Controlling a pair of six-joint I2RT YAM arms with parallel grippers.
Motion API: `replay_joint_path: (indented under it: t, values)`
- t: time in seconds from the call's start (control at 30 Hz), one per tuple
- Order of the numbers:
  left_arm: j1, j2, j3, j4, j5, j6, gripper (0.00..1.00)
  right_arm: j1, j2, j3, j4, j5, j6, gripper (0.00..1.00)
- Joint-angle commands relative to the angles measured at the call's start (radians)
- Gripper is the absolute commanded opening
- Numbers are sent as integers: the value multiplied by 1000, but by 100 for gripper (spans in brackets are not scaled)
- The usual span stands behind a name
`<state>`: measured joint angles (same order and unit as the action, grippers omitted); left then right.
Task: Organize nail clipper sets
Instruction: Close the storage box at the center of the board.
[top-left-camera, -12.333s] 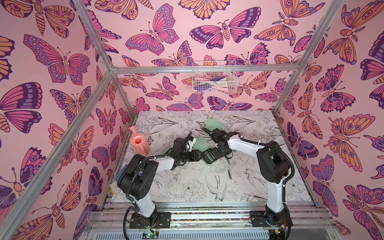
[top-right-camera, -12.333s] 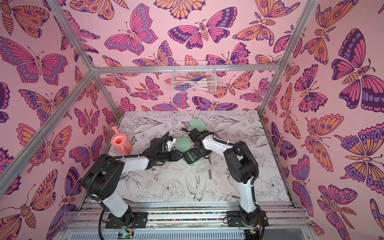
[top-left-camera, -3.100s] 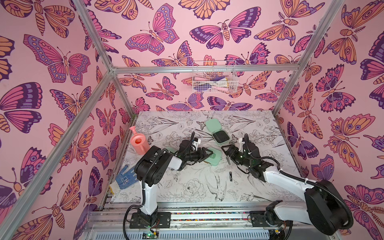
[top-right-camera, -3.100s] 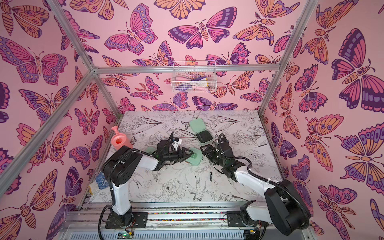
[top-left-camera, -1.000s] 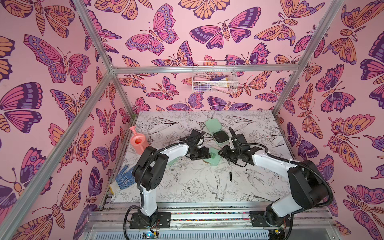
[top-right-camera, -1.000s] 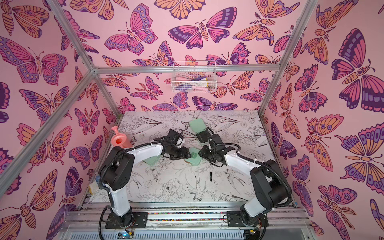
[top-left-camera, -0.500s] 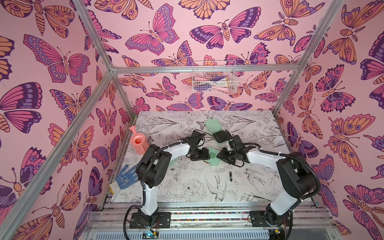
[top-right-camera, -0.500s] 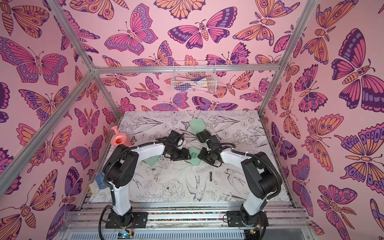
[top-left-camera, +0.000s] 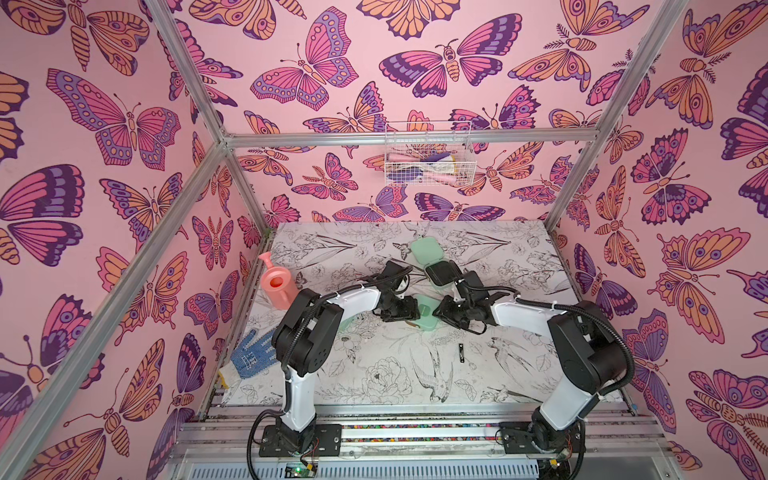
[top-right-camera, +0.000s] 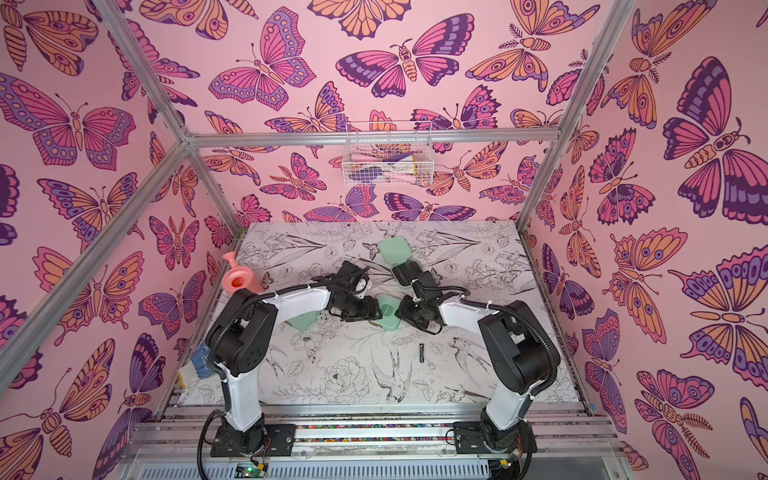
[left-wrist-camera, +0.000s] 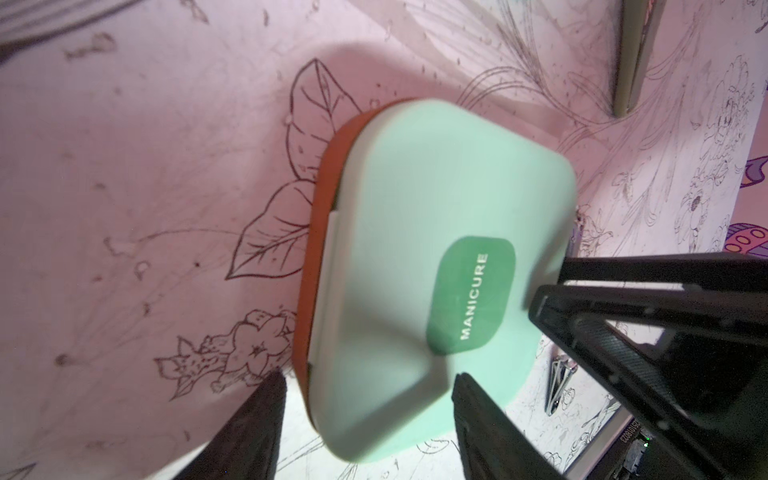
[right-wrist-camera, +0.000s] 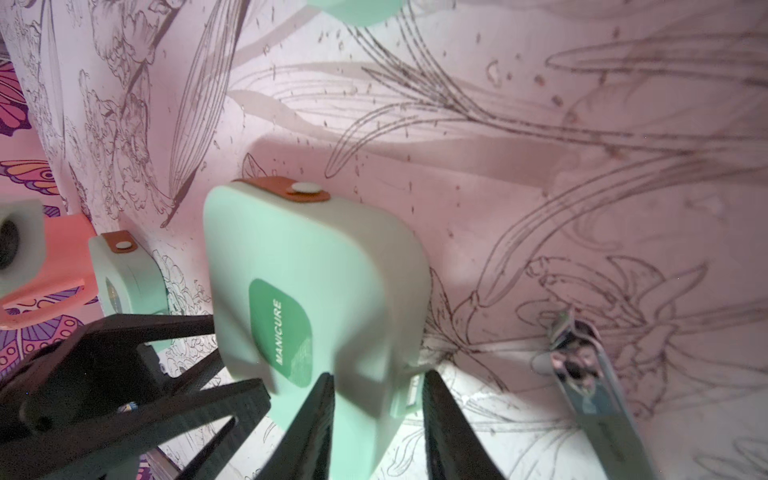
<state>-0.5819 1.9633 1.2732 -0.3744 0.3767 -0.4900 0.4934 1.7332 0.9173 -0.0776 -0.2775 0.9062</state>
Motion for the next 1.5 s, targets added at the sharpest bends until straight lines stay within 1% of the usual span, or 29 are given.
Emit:
replay_joint_path:
  t: [0.0,0.53,1.03,1.3,1.47]
  values:
    - [-1,39,-5,-47,-30,13,66,8,32,-12,47,-17,31,36]
    - [-21,72,16,-47,-16,24,65,10,70,-46,137,-51,80,31]
    - [-35,95,32,-46,-2,37,65,22,122,-58,209,-80,121,31]
    - [-38,100,37,-45,8,39,65,36,147,-118,333,-89,194,31]
    - [-39,98,35,-44,6,41,65,41,161,-156,410,-90,233,29]
